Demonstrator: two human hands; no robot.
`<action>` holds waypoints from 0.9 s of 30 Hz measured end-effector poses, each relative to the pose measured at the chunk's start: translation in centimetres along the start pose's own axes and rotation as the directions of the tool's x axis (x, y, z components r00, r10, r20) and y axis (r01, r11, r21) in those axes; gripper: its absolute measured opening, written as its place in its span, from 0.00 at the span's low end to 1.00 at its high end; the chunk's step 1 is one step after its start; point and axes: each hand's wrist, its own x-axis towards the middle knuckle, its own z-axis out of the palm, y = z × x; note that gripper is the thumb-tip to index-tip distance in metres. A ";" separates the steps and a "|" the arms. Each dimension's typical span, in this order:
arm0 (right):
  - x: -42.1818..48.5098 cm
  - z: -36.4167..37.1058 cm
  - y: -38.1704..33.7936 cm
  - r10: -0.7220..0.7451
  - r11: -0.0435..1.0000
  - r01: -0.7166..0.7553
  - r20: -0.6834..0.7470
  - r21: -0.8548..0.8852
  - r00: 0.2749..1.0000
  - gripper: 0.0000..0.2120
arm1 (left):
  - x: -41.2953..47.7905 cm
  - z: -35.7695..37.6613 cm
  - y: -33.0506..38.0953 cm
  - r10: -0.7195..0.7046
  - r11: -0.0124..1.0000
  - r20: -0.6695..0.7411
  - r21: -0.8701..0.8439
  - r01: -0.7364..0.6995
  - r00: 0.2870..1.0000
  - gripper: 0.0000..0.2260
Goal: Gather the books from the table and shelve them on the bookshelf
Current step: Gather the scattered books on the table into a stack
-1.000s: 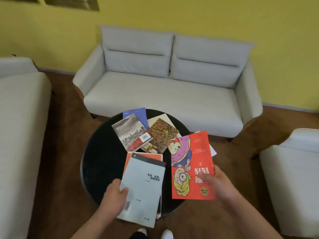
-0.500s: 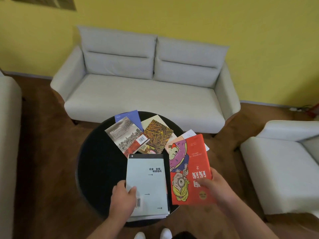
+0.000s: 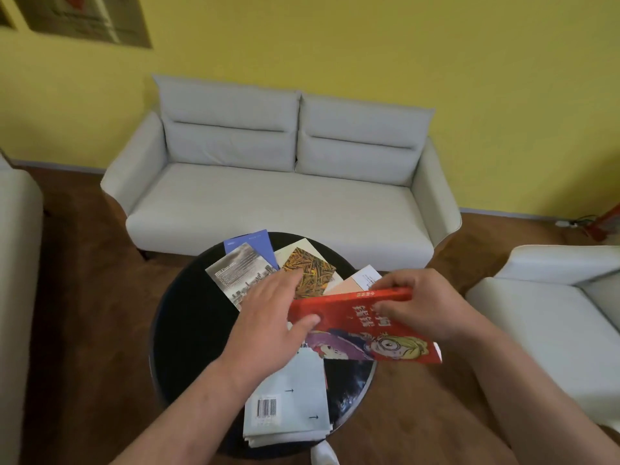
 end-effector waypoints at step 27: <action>0.0 19.9 8.5 0.421 0.854 -0.484 0.292 0.191 0.859 0.30 | -9.5 5.1 -7.9 -0.667 0.647 0.468 -0.024 0.762 0.580 0.34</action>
